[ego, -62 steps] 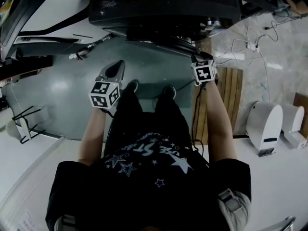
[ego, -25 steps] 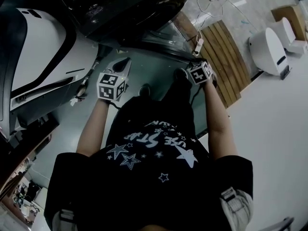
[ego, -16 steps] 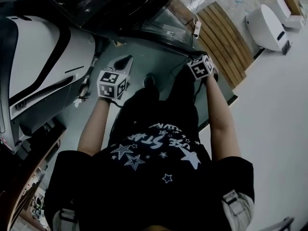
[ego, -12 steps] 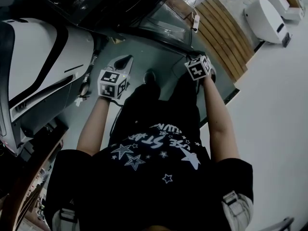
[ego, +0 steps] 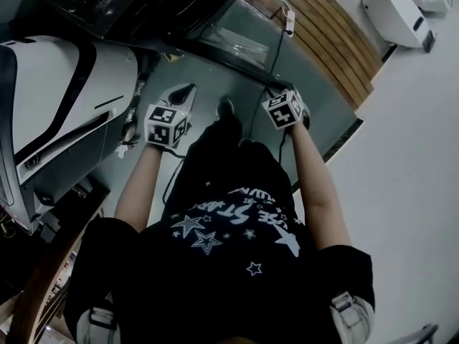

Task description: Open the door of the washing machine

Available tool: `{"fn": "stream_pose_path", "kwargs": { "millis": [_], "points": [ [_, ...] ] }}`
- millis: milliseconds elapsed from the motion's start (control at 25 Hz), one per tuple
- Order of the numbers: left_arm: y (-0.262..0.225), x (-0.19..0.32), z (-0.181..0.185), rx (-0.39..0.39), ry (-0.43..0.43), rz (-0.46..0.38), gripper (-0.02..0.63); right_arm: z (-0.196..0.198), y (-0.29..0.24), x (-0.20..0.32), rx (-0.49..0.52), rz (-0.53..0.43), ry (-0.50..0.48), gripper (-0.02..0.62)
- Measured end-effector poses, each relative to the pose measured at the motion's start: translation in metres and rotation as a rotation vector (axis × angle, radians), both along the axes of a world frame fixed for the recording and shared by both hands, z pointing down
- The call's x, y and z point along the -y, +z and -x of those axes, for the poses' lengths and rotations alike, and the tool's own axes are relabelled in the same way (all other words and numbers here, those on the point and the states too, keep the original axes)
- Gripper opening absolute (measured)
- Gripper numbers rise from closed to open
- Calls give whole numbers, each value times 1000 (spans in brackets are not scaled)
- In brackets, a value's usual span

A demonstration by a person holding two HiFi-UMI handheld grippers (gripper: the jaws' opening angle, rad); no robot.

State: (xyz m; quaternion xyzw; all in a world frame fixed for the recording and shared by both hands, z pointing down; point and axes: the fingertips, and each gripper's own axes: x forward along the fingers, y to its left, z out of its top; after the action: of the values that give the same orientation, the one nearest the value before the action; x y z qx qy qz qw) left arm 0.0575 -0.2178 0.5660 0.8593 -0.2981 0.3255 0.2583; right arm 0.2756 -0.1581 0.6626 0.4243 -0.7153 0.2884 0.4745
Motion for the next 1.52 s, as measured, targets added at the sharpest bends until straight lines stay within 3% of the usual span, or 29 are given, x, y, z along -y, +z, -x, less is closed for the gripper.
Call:
{"fn": "stream_pose_path", "kwargs": {
  "millis": [360, 520, 920, 1080, 1360, 1520],
  "points": [
    [0, -52, -2, 47, -4, -3, 11, 38, 2, -39, 93, -42, 6, 114],
    [-13, -70, 7, 61, -70, -53, 11, 58, 3, -49, 125, -73, 7, 109],
    [-16, -151, 56, 96, -222, -96, 11, 89, 2, -71, 192, -154, 70, 101],
    [-30, -176, 80, 90, -269, -97, 11, 113, 1, -90, 218, -145, 95, 92],
    [-40, -191, 116, 74, -205, -111, 11, 166, 0, -117, 220, -121, 99, 89],
    [-35, -198, 136, 49, -141, -95, 11, 192, 0, -128, 209, -117, 151, 86]
  ]
}}
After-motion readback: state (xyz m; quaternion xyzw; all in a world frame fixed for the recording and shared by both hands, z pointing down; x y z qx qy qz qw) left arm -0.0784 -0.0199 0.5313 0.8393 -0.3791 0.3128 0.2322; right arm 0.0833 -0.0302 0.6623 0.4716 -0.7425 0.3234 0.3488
